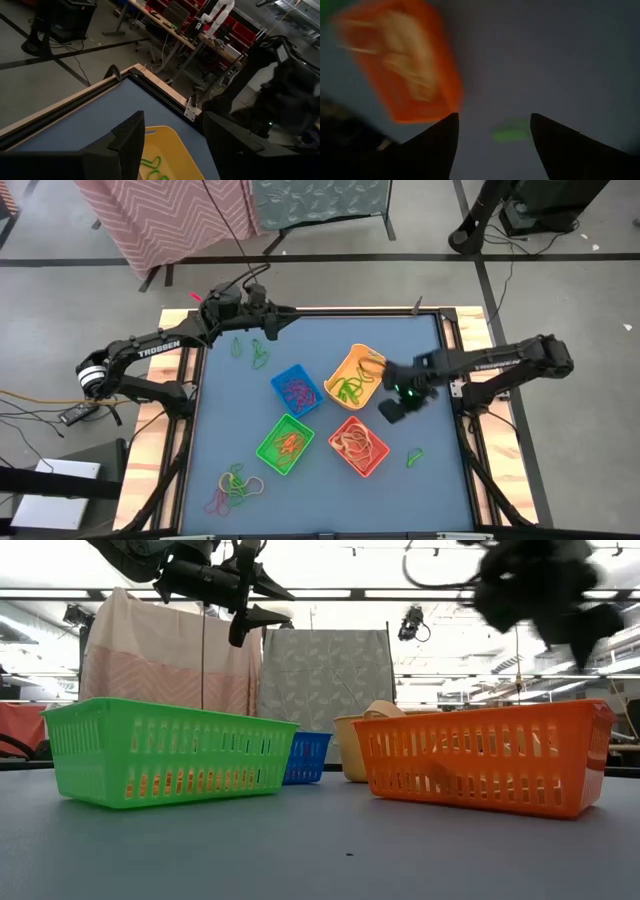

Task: Sort rubber bands into baskets
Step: Put the green rubber band into the yellow bin

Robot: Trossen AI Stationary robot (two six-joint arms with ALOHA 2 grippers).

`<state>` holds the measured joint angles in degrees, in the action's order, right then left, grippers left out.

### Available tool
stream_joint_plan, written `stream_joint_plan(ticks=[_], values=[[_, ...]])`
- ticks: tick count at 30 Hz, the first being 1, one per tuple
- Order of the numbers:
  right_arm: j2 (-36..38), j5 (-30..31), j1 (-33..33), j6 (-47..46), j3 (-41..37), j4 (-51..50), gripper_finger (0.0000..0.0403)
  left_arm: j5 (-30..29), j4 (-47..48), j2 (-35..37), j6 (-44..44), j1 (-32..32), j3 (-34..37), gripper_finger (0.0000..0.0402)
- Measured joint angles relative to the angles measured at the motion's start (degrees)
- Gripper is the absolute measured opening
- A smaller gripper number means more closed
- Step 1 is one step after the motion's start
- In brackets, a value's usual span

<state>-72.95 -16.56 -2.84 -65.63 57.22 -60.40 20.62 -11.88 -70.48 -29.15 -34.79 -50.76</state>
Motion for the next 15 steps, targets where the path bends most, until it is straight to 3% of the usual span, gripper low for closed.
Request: stream_joint_plan(ticks=[4,9,15], values=[[-0.07,0.29,-10.81,-20.37,-1.75,-3.11,0.0249,-0.13,0.03,0.0,-0.02,0.02,0.0,0.0206],[-0.13,-3.43,-21.22,-42.41,-8.74,5.16,0.0237,-0.15,0.02,0.0,0.16,0.02,0.0,0.0206],[-0.17,0.22,-24.84,-48.22,-16.95,10.4,0.0229,-0.2,-0.26,0.0,0.46,0.02,0.0,0.0206]])
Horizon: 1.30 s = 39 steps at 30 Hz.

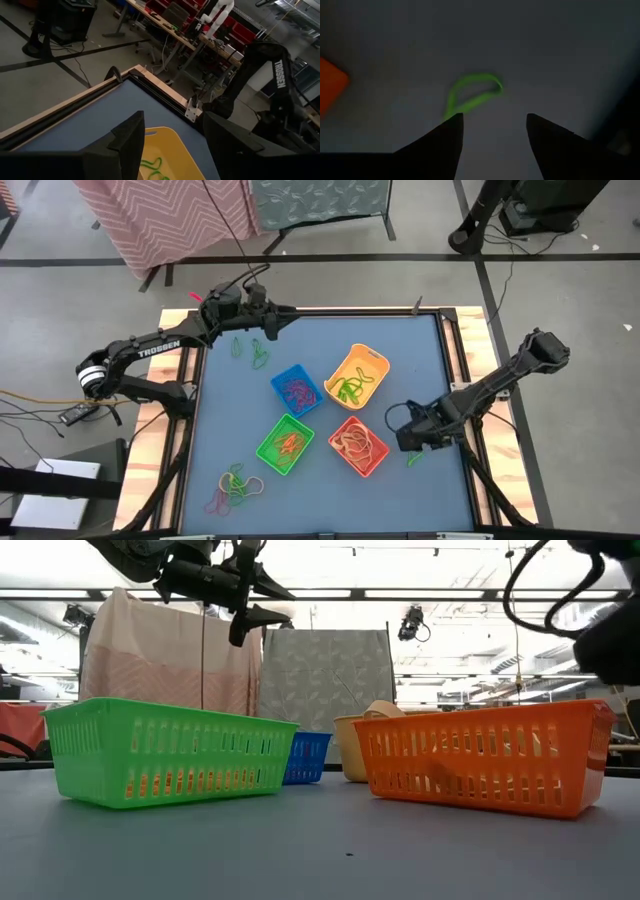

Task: Sort rubber bands into baskets
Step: Put the green rubber band into the yellow bin

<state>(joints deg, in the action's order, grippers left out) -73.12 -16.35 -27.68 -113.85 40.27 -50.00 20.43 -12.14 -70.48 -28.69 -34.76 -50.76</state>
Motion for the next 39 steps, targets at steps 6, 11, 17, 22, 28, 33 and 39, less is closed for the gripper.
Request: stream_joint_plan(ticks=[6,11,17,22,28,33,39], values=[[0.0,1.63,0.04,3.3,-4.82,8.53,0.0225,0.0,0.02,0.0,-0.02,-0.01,0.0,0.0206],[0.0,1.69,0.04,4.31,-8.07,11.37,0.0224,0.0,0.13,0.0,-0.04,-0.02,0.0,0.0206],[-1.42,1.22,0.07,4.38,-10.06,11.65,0.0219,-0.02,0.11,0.0,-0.06,0.0,0.0,0.0206],[-3.85,0.12,0.11,4.59,-9.84,11.85,0.018,-0.04,0.31,0.0,-0.09,0.0,0.0,0.0206],[-4.07,0.13,0.07,4.46,-9.96,11.11,0.0054,-0.07,0.31,0.0,-0.09,-0.02,0.0,0.0206],[-3.4,0.97,0.04,6.78,-9.13,9.79,0.001,-0.1,-0.01,0.0,-0.16,-0.01,0.0,0.0206],[1.93,9.9,2.34,16.07,1.16,-2.26,0.0005,0.63,-11.16,0.0,-8.3,-0.06,0.0,0.0206]])
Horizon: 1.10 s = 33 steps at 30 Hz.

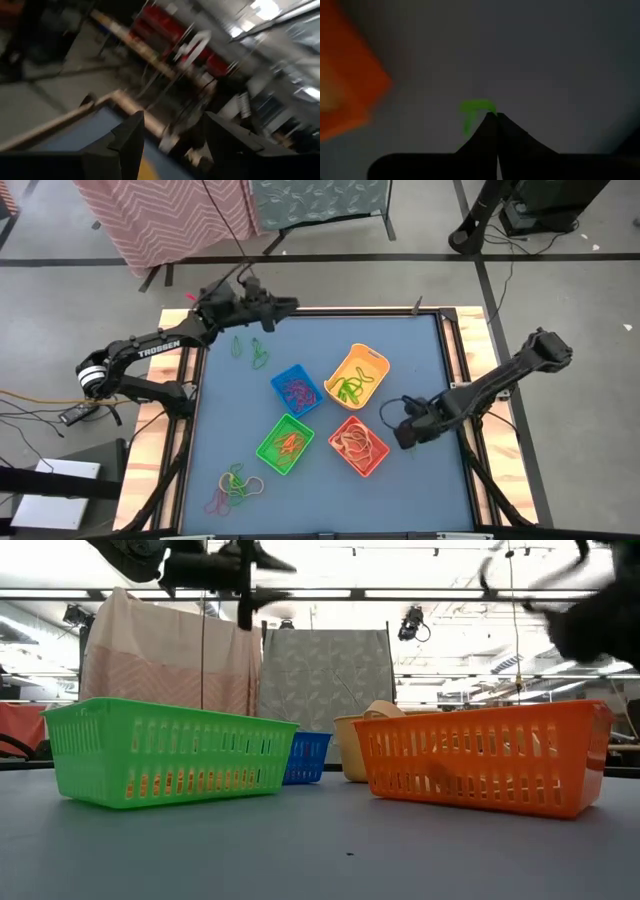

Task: Sort rubber bands into baskets
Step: Put the green rubber band into the yellow bin

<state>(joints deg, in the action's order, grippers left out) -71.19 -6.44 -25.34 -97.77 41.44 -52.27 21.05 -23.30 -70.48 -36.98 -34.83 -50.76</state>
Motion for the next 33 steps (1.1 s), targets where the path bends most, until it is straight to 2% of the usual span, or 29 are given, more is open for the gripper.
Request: stream_joint_plan(ticks=[3,6,9,14,16,19,23,28,33], values=[[3.08,10.6,3.46,5.43,5.93,-2.37,0.0004,0.56,-5.97,0.0,-0.49,0.0,-0.02,0.0206],[4.83,22.24,8.25,10.95,10.54,-1.05,0.0003,0.97,-6.96,0.0,-0.49,0.0,-0.02,0.0206],[4.62,26.99,14.21,20.71,12.9,3.81,0.0002,4.38,-5.56,0.0,-0.49,-0.02,-0.02,0.0206],[0.25,23.31,24.79,36.92,12.96,14.11,0.0002,7.14,-0.32,0.0,-1.38,0.79,-0.02,0.0206],[-2.48,21.34,28.29,41.92,12.95,17.62,0.0002,7.25,0.02,0.0,-4.49,1.21,-0.02,0.0206],[-7.1,18.23,32.69,45.7,12.97,20.63,0.0004,8.26,-2.89,0.0,-9.74,1.62,-0.02,0.0206],[-12.35,11.15,36.35,48.88,12.95,22.37,0.0015,9.62,-4.82,0.0,-10.22,2.05,-0.02,0.0206],[-14.73,6.5,37.72,55.3,12.95,23.29,0.006,9.62,-4.73,0.0,-10.22,2.05,-0.02,0.0206],[-11.48,6.89,38.17,57.63,12.95,23.7,0.0133,9.62,-4.7,0.0,-9.95,1.54,-0.02,0.0206]])
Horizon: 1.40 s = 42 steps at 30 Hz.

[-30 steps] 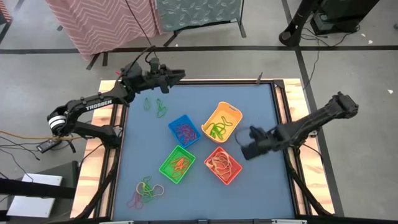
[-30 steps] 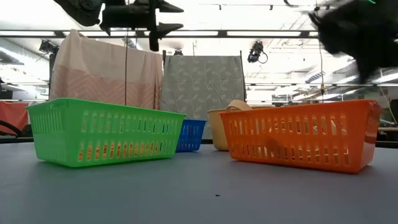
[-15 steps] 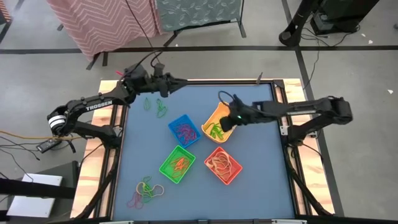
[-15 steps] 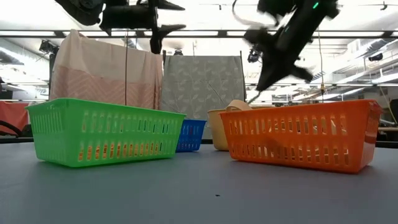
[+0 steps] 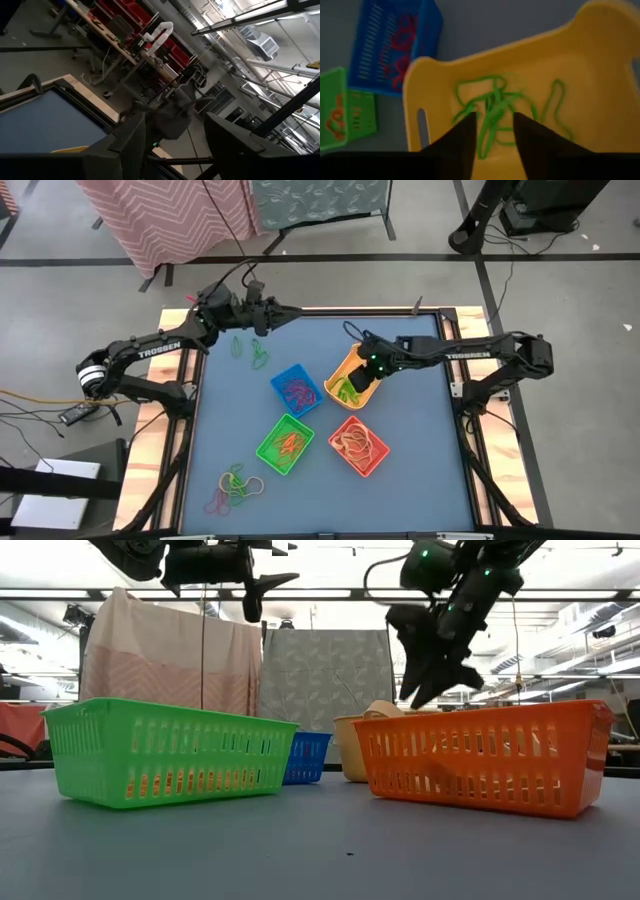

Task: Sort rubber bands into baskets
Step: Put the green rubber band into the yellow bin

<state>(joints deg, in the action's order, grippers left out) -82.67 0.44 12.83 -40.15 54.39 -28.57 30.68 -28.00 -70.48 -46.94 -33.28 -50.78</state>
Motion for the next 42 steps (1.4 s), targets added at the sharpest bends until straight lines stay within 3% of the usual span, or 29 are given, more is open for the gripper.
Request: stream_joint_plan(ticks=[5,7,9,11,14,16,18,24,28,32,42], values=[[4.71,2.81,0.2,0.97,0.0,-0.18,0.0213,-0.37,0.66,0.0,0.94,-1.06,-0.06,0.0206],[6.57,2.89,0.58,1.14,0.0,-0.16,0.0238,-0.81,7.87,-0.25,3.46,-1.61,-2.0,0.0206],[7.99,2.92,1.02,1.01,0.02,-0.15,0.0257,-0.56,23.94,-2.18,10.19,-2.4,-7.9,0.0201],[8.97,3.18,1.56,0.48,0.02,-0.08,0.027,-1.28,44.66,-5.69,22.79,-3.61,-15.84,0.0193],[9.7,3.34,2.5,-0.55,0.02,0.04,0.0279,-12.18,73.03,-11.82,40.21,-4.68,-26.91,0.0182],[9.72,3.03,2.99,-0.71,0.02,0.02,0.028,-21.87,85.54,-14.87,43.89,-5.0,-29.56,0.0177],[9.72,3.05,3.18,-0.78,0.02,0.0,0.0279,-26.3,91.05,-17.01,43.62,-5.09,-27.91,0.0175],[9.72,3.07,3.12,-0.78,0.04,0.02,0.0273,-19.84,81.67,-18.26,40.26,-3.71,-12.12,0.0175],[9.71,3.13,3.12,-0.78,0.04,0.09,0.0272,-22.63,72.0,-18.1,36.95,-3.81,-5.01,0.0175],[9.7,4.22,3.12,-0.8,0.04,0.26,0.0272,-27.31,69.18,-18.1,36.94,-3.96,-3.24,0.0175],[9.7,4.68,3.12,-0.81,0.04,0.28,0.0269,-26.76,71.52,-20.37,39.31,-3.33,-3.23,0.0175]])
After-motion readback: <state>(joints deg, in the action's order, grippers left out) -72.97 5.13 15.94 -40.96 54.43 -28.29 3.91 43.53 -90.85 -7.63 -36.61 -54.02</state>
